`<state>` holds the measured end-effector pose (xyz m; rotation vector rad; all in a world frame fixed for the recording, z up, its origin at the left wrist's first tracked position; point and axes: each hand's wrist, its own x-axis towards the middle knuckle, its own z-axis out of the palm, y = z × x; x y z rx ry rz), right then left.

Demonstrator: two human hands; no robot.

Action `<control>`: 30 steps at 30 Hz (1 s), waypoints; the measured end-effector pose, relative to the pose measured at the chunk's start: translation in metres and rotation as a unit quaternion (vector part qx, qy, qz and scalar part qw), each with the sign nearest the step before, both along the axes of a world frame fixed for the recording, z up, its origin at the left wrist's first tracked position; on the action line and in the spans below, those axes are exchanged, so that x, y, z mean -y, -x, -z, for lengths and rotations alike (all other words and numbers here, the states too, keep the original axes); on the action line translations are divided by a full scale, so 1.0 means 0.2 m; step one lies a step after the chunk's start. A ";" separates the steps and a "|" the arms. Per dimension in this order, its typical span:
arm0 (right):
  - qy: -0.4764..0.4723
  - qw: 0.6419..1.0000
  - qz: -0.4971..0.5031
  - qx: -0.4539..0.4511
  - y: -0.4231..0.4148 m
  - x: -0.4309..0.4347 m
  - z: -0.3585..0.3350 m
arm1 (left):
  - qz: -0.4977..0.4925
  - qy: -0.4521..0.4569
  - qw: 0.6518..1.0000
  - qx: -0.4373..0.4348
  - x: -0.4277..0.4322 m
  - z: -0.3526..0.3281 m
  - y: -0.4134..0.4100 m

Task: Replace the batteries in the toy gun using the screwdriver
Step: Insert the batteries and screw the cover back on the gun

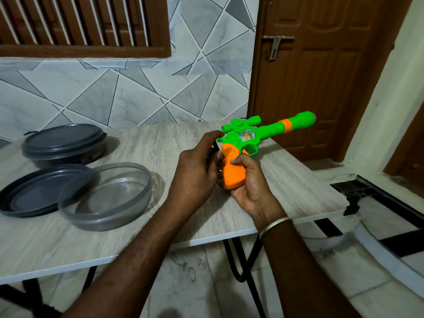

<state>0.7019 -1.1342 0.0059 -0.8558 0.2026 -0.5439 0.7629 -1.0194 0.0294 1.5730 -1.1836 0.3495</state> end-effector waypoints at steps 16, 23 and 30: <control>0.016 1.000 -0.007 0.005 0.01 0.00 -0.01 | -0.035 -0.003 0.999 0.033 0.03 -0.05 0.01; 0.003 1.000 -0.015 0.021 -0.01 0.00 0.00 | -0.027 0.026 0.998 0.044 0.04 -0.03 0.01; 0.006 1.000 -0.018 0.006 0.01 -0.01 -0.02 | -0.056 0.053 0.995 0.063 0.04 -0.06 0.00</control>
